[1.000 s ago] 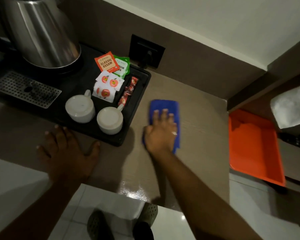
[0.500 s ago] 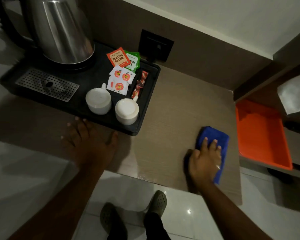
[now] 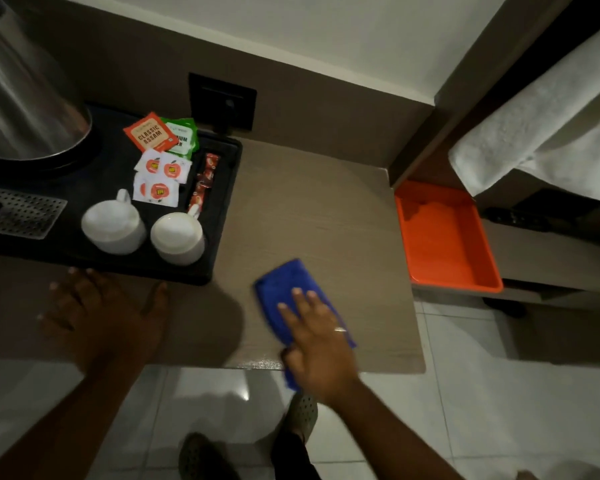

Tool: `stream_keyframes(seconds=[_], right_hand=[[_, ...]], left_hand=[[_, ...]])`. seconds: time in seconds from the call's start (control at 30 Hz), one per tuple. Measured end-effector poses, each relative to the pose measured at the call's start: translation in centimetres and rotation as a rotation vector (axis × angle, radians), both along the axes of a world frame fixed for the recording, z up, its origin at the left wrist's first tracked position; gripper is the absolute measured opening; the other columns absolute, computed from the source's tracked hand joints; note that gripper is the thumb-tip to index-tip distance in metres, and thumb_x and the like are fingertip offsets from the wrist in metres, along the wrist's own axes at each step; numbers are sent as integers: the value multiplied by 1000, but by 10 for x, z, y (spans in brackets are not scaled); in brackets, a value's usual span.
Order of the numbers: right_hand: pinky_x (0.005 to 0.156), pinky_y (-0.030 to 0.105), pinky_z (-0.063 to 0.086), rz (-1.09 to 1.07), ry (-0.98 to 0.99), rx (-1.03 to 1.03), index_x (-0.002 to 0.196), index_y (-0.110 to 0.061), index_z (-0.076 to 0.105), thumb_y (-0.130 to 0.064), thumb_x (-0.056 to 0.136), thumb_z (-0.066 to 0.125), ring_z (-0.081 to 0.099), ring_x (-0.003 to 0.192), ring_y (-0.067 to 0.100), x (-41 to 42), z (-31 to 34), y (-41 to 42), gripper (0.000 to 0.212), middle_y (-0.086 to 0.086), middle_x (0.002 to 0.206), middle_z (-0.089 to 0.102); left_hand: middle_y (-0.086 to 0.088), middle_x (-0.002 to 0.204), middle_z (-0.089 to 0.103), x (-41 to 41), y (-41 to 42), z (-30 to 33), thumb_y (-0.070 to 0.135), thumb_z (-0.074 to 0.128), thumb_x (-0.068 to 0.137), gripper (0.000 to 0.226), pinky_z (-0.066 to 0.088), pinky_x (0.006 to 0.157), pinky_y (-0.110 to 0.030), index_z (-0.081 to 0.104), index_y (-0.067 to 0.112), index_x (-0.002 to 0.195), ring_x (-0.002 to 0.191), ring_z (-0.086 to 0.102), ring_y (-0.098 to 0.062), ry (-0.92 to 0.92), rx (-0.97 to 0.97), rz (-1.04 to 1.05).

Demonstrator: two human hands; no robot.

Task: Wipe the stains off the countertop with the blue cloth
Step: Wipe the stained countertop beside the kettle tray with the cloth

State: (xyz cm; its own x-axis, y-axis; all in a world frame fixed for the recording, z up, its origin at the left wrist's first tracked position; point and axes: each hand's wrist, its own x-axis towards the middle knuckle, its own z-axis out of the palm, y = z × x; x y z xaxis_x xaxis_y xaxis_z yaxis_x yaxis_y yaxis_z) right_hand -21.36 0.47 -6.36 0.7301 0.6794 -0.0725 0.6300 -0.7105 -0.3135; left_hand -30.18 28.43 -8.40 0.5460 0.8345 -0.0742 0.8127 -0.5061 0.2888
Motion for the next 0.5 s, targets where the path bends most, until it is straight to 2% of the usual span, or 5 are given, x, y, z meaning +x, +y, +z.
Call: stream_keyframes(seconds=[0.07,0.17,0.33,0.4,0.5], right_hand=[[114,56,23,-168,19,12,146,-25,28,-40,80,40,6,146,27,21,2,-50,69,4,157,15],[116,53,19,-346,3,-57,147,-29,16,-43,82,30,3,146,24,46,6,-91,68,-1,157,6],[118,50,10,-636,-20,-96,148,-18,21,-41,84,20,4,146,32,78,3,-43,68,12,159,10],[119,50,8,-587,-11,-98,149,-18,19,-39,85,22,2,146,31,77,1,-39,67,10,159,9],[118,51,12,-331,0,-74,149,-23,18,-38,85,27,3,146,27,60,2,-76,66,3,158,9]], left_hand=[[-31,159,18,0,0,2,71,37,78,107,6,113,-73,19,-8,149,146,12,-50,18,5,0],[-30,159,18,1,1,4,71,35,79,107,5,113,-71,19,-7,149,147,12,-49,34,7,2],[-29,161,15,2,0,5,70,35,78,107,3,114,-69,17,-7,151,148,9,-48,59,15,2],[-29,161,15,2,0,6,69,36,79,107,3,114,-69,16,-7,151,148,9,-47,63,13,3],[-30,160,15,3,-1,9,68,36,78,107,4,114,-70,16,-8,151,148,9,-48,58,8,5]])
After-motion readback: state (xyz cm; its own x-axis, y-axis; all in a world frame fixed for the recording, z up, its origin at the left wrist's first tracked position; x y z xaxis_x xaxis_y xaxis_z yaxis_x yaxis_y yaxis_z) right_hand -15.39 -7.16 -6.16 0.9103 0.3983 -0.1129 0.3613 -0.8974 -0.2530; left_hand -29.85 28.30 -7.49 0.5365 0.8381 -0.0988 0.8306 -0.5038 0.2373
